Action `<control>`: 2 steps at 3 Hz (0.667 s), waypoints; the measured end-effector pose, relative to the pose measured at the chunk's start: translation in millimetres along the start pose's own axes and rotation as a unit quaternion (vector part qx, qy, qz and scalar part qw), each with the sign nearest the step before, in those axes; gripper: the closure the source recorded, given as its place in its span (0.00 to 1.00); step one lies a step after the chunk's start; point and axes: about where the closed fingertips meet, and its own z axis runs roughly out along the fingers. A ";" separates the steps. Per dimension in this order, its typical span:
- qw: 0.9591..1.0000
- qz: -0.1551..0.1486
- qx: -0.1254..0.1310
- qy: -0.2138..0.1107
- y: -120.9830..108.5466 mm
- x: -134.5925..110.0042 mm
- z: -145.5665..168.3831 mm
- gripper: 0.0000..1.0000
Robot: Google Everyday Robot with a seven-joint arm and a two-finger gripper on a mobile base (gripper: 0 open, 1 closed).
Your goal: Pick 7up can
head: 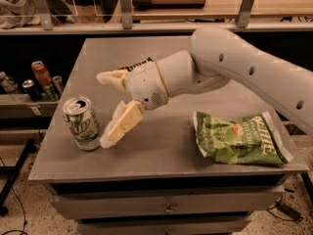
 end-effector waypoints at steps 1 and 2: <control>0.999 -0.007 -0.008 -0.033 -6.3 -2.6 21.7 0.00; 0.998 -0.014 -0.014 -0.056 -4.4 -9.3 31.2 0.00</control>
Offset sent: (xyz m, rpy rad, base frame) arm -0.0031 0.0412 0.0009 0.1691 0.0035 0.0516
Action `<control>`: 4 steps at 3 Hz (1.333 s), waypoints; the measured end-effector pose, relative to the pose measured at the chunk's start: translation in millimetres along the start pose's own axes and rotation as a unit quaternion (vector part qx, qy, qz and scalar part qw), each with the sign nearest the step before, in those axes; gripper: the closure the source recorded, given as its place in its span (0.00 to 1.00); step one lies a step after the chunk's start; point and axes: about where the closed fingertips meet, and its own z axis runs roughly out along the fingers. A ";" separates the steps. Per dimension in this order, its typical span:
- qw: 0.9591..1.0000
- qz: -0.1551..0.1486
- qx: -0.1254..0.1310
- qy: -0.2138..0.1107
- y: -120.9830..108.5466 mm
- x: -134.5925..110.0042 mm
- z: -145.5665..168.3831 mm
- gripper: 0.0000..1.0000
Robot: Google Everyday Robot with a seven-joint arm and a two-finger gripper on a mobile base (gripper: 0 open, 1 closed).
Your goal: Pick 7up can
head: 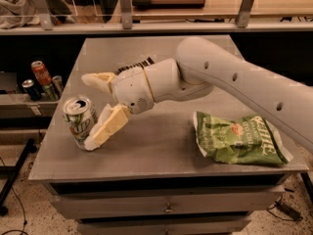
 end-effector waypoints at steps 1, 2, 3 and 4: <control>1.000 -0.003 -0.007 -0.015 3.3 -3.2 8.1 0.17; 1.000 -0.002 -0.012 -0.026 7.1 -3.7 13.5 0.40; 0.999 0.000 -0.016 -0.032 9.9 -3.4 16.8 0.64; 0.999 -0.002 -0.019 -0.035 8.7 -4.6 16.9 0.87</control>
Offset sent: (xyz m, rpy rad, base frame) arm -0.0124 0.0133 -0.0026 0.0735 0.0266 0.0303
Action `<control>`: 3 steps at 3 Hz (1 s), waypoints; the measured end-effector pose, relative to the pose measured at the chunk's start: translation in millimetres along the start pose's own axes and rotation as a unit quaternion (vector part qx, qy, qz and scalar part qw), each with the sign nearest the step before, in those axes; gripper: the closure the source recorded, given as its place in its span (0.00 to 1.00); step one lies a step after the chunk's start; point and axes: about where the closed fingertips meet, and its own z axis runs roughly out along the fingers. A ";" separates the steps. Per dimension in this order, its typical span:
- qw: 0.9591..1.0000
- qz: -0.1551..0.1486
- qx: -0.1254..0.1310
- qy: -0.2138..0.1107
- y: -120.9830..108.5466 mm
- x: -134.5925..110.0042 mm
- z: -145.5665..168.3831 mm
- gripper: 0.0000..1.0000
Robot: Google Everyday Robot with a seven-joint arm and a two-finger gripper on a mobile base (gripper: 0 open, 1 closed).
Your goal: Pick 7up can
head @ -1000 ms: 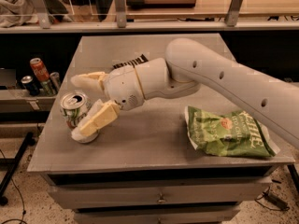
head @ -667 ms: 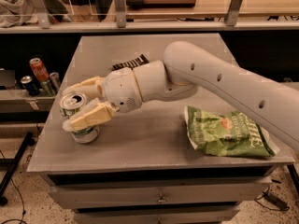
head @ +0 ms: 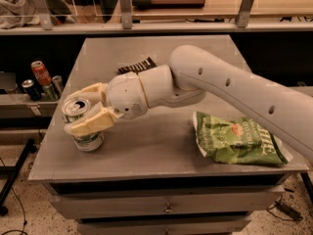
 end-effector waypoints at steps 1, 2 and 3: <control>1.000 -0.012 0.000 0.004 -6.9 -8.7 -7.9 1.00; 0.999 -0.034 0.016 0.021 -17.6 -26.7 -27.6 1.00; 0.997 -0.050 0.033 0.038 -27.6 -44.3 -51.2 1.00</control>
Offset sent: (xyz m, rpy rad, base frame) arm 0.0429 -0.0410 0.0601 -0.0450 -0.1499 -0.0693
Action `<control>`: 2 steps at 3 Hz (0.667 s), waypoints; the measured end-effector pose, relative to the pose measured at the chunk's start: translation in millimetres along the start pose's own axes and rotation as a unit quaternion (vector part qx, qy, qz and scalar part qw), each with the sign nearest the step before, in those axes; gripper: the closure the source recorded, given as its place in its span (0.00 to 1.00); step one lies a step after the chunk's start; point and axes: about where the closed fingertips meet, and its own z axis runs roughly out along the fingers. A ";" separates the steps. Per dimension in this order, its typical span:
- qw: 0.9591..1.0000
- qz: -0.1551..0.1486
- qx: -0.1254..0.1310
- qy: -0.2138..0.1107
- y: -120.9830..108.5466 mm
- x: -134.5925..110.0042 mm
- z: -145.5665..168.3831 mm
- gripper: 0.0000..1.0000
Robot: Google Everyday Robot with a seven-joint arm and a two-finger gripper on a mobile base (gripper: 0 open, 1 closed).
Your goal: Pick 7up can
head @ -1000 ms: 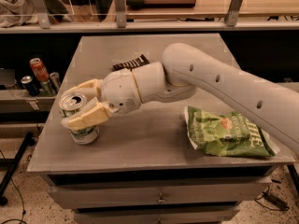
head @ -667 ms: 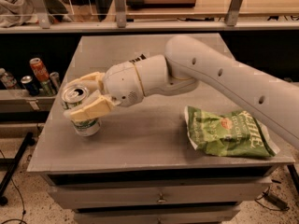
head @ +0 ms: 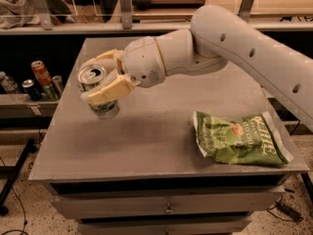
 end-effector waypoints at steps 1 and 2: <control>1.000 -0.012 0.012 0.014 -15.8 -16.2 -32.6 1.00; 1.000 -0.017 0.012 0.009 -19.4 -19.9 -39.3 1.00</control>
Offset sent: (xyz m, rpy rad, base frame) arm 0.0287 -0.0420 0.0361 -0.0200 -0.0424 -0.0365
